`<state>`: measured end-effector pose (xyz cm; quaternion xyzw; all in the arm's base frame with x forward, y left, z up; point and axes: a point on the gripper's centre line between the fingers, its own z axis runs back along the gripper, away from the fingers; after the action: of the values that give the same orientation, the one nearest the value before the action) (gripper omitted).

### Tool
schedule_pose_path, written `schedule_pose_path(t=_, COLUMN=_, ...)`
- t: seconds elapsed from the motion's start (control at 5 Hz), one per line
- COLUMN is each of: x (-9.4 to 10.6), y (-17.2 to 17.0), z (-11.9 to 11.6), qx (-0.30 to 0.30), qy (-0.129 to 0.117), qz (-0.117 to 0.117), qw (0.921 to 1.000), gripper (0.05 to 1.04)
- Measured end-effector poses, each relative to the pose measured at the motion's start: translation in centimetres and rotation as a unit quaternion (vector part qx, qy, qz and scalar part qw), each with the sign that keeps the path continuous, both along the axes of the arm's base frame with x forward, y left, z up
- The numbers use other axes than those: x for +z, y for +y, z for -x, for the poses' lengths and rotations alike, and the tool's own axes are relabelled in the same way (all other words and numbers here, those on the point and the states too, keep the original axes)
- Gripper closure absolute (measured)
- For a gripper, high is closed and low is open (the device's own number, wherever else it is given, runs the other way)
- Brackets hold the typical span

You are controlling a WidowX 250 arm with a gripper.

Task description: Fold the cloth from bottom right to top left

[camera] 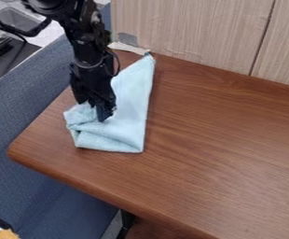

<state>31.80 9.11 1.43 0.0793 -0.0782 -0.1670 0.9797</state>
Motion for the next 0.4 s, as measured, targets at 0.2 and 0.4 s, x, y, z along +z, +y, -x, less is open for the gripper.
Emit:
schedule_pose_path(t=0.2, x=2.3, y=-1.2, z=-1.1, qx=-0.022, qy=-0.009, qz=0.001, qw=0.9997, gripper=0.081)
schedule_pose_path(t=0.4, x=5.6, y=-1.9, z=-2.0, qx=-0.049, qy=-0.006, qz=0.003, qw=0.9988, gripper=0.084)
